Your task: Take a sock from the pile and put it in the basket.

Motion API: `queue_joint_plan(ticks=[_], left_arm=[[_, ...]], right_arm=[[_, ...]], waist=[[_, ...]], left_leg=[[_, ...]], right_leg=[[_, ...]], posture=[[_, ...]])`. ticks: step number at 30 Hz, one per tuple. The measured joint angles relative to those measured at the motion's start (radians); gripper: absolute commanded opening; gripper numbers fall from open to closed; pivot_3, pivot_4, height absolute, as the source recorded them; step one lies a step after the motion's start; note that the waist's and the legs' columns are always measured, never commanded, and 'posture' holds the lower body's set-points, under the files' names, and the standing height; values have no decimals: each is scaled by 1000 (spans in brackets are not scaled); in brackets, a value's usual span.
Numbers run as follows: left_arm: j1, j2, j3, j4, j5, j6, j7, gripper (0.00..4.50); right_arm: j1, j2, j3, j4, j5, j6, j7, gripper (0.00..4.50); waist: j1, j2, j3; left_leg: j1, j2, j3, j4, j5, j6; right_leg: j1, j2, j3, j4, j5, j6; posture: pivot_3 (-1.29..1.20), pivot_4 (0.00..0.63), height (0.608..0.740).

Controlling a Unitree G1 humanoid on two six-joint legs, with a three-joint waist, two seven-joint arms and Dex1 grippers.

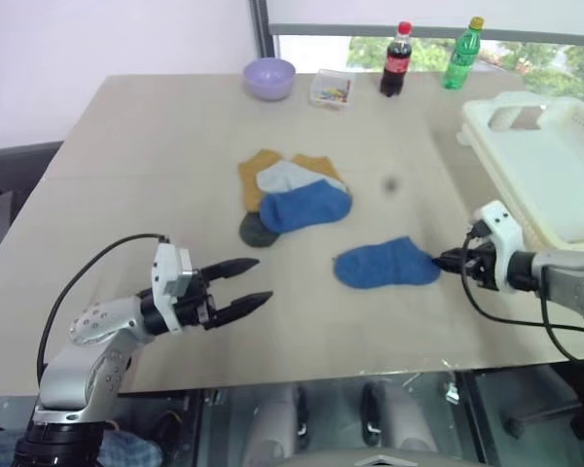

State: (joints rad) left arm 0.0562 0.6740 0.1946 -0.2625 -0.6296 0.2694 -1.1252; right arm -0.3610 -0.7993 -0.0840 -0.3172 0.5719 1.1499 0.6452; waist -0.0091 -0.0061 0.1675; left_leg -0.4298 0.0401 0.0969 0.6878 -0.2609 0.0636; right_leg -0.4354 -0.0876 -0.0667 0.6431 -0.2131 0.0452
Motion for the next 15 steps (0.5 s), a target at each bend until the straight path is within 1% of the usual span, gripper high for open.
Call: queue_joint_plan(ticks=[3,5,7,10,14,15], left_arm=[[8,0,2,-1,0,-1,1,3448],[12,-1,2,-2,0,-2,2,3448],[13,-2,2,-3,0,-3,8,3448],[9,-3,2,-3,0,-5,12,3448],[-1,-2,10,-1,0,-14,20,3448],[-3,-2,12,-1,1,-18,22,3448]], right_arm=[[-78,33,9,3,4,0,0,2706],[-141,81,28,10,5,-6,-6,2706],[-201,161,63,46,-11,-32,-29,2706],[-254,281,117,157,-55,-92,-71,2706],[-337,455,128,375,-108,-194,-134,2706],[-357,481,128,419,-120,-219,-145,2706]], waist=[[-7,0,0],[-7,0,0],[-5,0,0],[-1,0,0],[-3,-1,0],[-3,0,0]], left_leg=[[1,0,0,0,0,0],[2,1,0,0,0,0],[2,1,0,0,0,-1],[1,0,0,0,1,-1],[-1,-1,1,0,1,-1],[-1,-1,1,0,1,-1]], right_leg=[[0,0,0,0,0,0],[0,1,0,1,0,0],[0,2,0,1,0,0],[0,1,0,1,0,0],[-1,0,0,1,0,0],[-1,0,0,1,0,0]], posture=[[0,150,733],[0,150,733],[0,150,733],[0,150,733],[0,150,733],[0,150,733]])
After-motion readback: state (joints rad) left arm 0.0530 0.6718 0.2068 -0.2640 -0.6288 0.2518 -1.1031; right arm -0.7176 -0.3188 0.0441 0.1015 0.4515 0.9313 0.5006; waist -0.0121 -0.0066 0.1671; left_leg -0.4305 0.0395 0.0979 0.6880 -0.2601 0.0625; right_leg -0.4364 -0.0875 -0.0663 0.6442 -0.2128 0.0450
